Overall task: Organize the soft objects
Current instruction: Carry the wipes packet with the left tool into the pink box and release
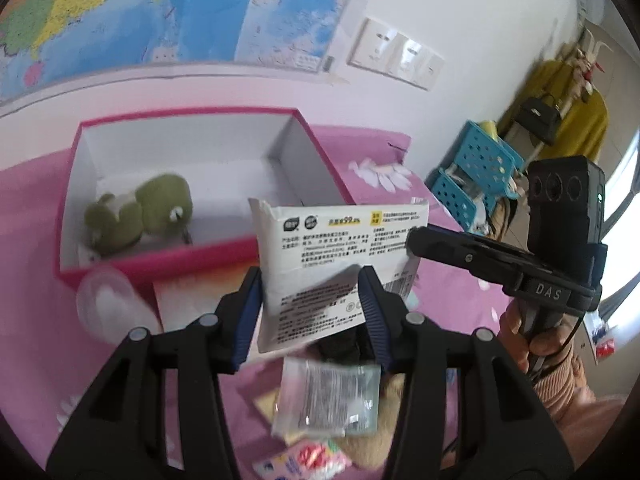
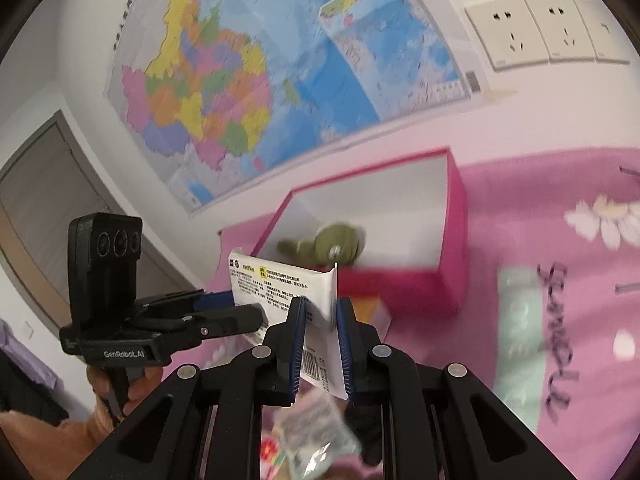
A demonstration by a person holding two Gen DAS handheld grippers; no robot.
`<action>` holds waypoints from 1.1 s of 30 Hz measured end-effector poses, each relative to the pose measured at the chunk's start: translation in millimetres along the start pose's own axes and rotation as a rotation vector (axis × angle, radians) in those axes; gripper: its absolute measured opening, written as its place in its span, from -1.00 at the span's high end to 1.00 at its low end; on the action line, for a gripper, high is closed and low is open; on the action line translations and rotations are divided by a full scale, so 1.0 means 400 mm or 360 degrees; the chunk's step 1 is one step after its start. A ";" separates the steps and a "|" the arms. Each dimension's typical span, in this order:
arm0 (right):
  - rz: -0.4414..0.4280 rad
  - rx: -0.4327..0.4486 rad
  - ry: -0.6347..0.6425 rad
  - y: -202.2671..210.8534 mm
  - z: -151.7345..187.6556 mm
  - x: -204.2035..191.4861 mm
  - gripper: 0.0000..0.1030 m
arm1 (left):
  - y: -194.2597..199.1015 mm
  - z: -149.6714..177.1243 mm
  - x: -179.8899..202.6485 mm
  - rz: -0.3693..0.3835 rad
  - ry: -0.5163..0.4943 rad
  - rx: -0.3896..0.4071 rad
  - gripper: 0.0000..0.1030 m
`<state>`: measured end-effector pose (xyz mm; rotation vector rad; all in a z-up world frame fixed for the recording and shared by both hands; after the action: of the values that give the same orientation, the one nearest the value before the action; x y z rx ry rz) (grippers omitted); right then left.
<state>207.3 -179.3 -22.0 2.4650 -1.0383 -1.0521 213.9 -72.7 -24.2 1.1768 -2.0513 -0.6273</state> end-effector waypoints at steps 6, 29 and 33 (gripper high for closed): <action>0.0025 0.0040 -0.0004 -0.052 -0.108 0.045 0.70 | -0.049 -0.100 -0.023 -0.0088 0.0031 0.0002 0.02; 0.0313 -0.0057 -0.0087 -0.197 -0.152 0.201 0.30 | -0.239 -0.121 -0.133 -0.0244 0.0237 -0.0229 -0.01; 0.0293 -0.0025 -0.0030 -0.169 -0.146 0.174 0.23 | -0.208 -0.111 -0.129 -0.0247 0.0193 -0.0173 -0.01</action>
<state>316.9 -182.3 -50.2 2.2992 -1.2307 -1.0224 311.8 -70.0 -68.9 1.2864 -1.8148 -0.7142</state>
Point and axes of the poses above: each gripper's, at about its wrist camera, not at the fingertips, and y roughly against the way its jaws point, x to its right, z to its underside, the point moved 9 cm from there along -y, roughly the way its jaws point
